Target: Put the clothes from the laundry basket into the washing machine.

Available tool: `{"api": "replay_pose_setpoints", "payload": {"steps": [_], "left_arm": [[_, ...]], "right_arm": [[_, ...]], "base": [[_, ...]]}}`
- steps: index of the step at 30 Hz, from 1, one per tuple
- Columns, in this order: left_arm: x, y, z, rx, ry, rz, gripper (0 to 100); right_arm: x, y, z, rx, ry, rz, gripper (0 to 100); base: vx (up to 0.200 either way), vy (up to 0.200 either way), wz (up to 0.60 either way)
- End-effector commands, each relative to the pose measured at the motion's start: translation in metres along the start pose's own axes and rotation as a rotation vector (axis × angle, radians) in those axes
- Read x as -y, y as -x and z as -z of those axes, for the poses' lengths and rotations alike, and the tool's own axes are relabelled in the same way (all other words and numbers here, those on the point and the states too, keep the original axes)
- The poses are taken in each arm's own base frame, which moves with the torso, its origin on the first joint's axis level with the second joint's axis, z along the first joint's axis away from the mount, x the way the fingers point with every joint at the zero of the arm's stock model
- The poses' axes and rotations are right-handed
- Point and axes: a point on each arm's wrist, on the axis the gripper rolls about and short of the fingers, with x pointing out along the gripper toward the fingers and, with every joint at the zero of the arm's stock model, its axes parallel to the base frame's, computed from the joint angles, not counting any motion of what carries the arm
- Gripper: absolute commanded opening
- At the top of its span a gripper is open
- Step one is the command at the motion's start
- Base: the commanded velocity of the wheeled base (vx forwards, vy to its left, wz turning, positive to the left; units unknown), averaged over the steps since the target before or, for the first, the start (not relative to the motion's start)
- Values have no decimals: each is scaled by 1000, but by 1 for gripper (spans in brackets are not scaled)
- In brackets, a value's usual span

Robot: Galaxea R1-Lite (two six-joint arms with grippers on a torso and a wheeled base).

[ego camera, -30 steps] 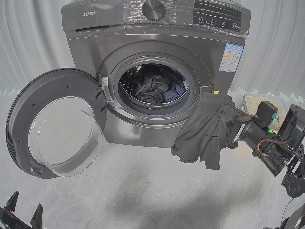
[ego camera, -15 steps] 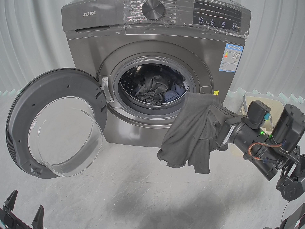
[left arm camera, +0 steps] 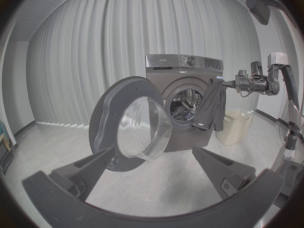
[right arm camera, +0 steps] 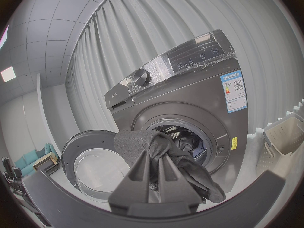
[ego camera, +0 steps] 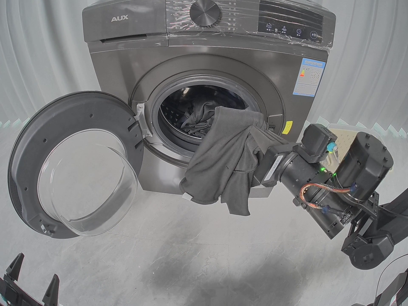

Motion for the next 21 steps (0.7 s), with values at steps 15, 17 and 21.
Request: {"api": "replay_pose_setpoints", "payload": {"steps": [15, 17, 21], "left_arm": [[10, -87, -90, -195, 45, 500, 100], [16, -102, -85, -241, 33, 547, 100], [32, -133, -76, -320, 25, 644, 100]], "right_arm": [[-11, -14, -1, 28, -16, -38, 0], [-11, -15, -1, 31, -16, -38, 0], [-11, -15, -1, 30, -16, -41, 0]], "base": [[0, 0, 0], [0, 0, 0], [0, 0, 0]]}}
